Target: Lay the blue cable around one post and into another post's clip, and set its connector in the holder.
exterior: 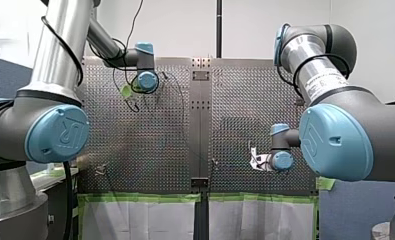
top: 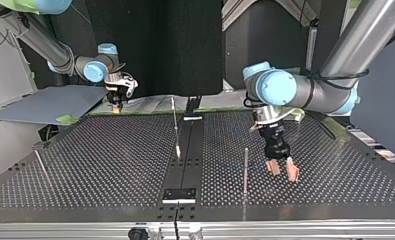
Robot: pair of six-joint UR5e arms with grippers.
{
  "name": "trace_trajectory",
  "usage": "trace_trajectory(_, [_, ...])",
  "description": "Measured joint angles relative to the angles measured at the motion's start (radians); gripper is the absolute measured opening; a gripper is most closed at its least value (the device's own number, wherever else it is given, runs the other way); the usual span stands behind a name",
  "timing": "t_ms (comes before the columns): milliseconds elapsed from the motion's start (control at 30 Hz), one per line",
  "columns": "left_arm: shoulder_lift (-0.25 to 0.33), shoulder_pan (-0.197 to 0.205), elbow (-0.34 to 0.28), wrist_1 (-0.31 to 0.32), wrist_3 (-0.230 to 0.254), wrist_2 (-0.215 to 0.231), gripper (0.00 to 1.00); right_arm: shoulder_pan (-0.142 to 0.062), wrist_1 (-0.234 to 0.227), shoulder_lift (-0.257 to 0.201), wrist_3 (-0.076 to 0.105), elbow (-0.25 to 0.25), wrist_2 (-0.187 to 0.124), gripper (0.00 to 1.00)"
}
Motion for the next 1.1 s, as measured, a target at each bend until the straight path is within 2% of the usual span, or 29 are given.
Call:
trace_trajectory(233, [-0.046,-0.011,0.016,-0.013,0.000,0.053,1.00,0.000,0.001,0.000,0.000,0.000,0.000,0.00])
trace_trajectory(500, [-0.051,-0.011,0.017,-0.012,-0.001,0.068,1.00,-0.003,0.004,0.000,-0.001,0.000,0.003,0.00])
trace_trajectory(633, [-0.051,-0.015,0.017,-0.012,0.001,0.075,1.00,-0.005,0.013,-0.008,-0.009,-0.006,0.017,0.00])
trace_trajectory(767, [-0.051,-0.016,0.017,-0.013,0.001,0.078,1.00,0.001,0.049,-0.041,-0.020,-0.008,0.052,0.00])
trace_trajectory(867, [-0.051,-0.017,0.017,-0.013,0.002,0.080,1.00,0.004,0.076,-0.070,-0.022,-0.003,0.067,0.00])
trace_trajectory(933, [-0.051,-0.018,0.017,-0.013,0.002,0.081,1.00,0.005,0.090,-0.088,-0.019,0.002,0.074,0.00])
trace_trajectory(1100, [-0.051,-0.021,0.016,-0.013,0.001,0.080,1.00,0.009,0.140,-0.141,0.002,0.007,0.083,0.00])
